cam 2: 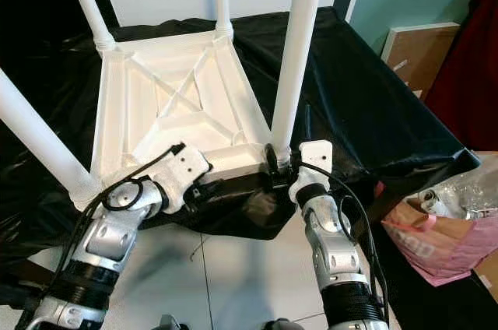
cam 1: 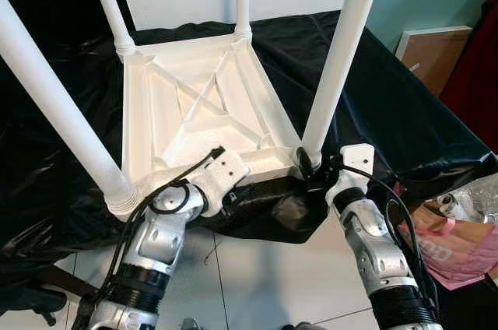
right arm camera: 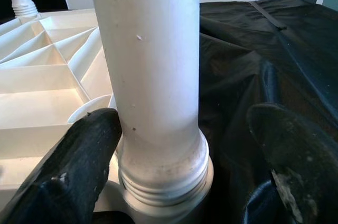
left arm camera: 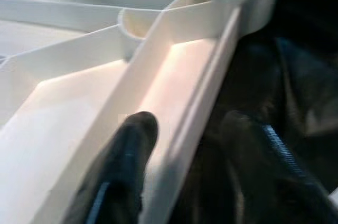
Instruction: Building children table
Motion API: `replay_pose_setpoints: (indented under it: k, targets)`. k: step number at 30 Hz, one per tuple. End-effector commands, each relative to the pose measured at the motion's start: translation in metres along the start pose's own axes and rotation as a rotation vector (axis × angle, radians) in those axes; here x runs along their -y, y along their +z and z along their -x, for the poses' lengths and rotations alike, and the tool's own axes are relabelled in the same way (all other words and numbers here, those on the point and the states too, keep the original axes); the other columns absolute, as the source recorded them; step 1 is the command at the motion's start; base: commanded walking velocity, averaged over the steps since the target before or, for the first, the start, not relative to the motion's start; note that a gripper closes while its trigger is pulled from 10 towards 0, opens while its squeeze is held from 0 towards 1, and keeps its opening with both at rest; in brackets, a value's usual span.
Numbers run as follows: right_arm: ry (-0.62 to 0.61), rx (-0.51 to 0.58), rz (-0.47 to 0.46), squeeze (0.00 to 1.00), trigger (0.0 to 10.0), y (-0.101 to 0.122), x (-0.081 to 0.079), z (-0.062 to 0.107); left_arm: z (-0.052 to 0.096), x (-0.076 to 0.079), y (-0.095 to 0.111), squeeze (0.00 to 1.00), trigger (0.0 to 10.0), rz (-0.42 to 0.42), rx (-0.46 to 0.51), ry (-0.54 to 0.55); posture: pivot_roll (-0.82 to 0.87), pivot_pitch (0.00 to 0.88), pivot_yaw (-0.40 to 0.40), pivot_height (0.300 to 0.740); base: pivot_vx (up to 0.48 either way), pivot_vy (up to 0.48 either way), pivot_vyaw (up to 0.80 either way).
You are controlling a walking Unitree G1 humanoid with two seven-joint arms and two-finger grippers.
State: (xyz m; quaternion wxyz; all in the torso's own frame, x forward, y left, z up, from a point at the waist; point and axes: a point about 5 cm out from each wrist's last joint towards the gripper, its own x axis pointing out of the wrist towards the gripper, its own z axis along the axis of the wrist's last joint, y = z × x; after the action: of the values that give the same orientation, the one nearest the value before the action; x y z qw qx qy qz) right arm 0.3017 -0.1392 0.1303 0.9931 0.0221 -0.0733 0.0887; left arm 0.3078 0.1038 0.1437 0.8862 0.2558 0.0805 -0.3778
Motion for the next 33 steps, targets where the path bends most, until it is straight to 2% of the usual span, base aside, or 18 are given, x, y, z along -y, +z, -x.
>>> replay_pose_setpoints:
  k: [1,2,3,4,15,20,27,29,30,31,33]
  targets:
    - [-0.005,-0.019,-0.008,0.00,10.0,-0.003,0.003,0.003,0.000,-0.013,-0.005,1.00,10.0,-0.009,-0.025,0.275,-0.03,0.086,-0.012,0.740,0.000,0.000,0.00]
    - [-0.005,-0.019,-0.008,0.00,10.0,-0.003,0.003,0.003,0.000,-0.013,-0.005,1.00,10.0,-0.009,-0.025,0.275,-0.03,0.086,-0.012,0.740,0.000,0.000,0.00]
    - [-0.006,-0.019,-0.007,0.00,10.0,-0.003,0.003,0.004,-0.001,-0.013,-0.007,0.42,10.0,-0.027,-0.039,0.281,-0.04,0.088,-0.011,0.740,0.000,0.000,0.00]
    - [-0.008,-0.020,-0.007,0.00,10.0,-0.003,0.003,0.004,0.000,-0.014,-0.008,0.00,10.0,-0.041,-0.050,0.298,-0.04,0.089,-0.010,0.740,0.000,0.000,0.00]
    - [-0.015,-0.026,-0.006,0.00,10.0,-0.003,0.004,0.004,-0.002,-0.017,-0.017,0.00,10.0,-0.070,-0.111,0.319,-0.04,0.092,-0.010,0.740,0.000,0.000,0.00]
    - [-0.026,-0.022,-0.009,0.00,10.0,-0.001,0.006,0.002,-0.003,-0.035,-0.024,0.00,10.0,-0.029,-0.184,0.434,-0.04,0.094,-0.010,0.740,0.000,0.000,0.00]
    - [-0.029,-0.020,-0.012,0.00,10.0,-0.001,0.005,0.001,-0.007,-0.042,-0.022,0.00,10.0,-0.024,-0.181,0.464,-0.03,0.094,-0.012,0.740,0.000,0.000,0.00]
    - [-0.032,-0.018,-0.014,0.00,10.0,-0.001,0.005,0.000,-0.013,-0.045,-0.018,0.00,10.0,-0.034,-0.170,0.472,-0.03,0.095,-0.012,0.740,0.000,0.000,0.00]
    - [-0.040,-0.015,-0.018,0.00,10.0,0.000,0.005,-0.001,-0.021,-0.048,-0.011,0.00,10.0,-0.034,-0.151,0.478,-0.04,0.096,-0.010,0.740,0.000,0.000,0.00]
    - [-0.040,-0.015,-0.018,0.00,10.0,0.000,0.005,-0.001,-0.021,-0.048,-0.011,0.00,10.0,-0.034,-0.151,0.478,-0.04,0.096,-0.010,0.740,0.000,0.000,0.00]
    - [-0.059,-0.006,-0.021,0.00,10.0,0.001,0.007,-0.001,-0.037,-0.051,0.004,0.00,10.0,-0.041,-0.117,0.473,-0.04,0.098,-0.008,0.740,0.000,0.000,0.00]
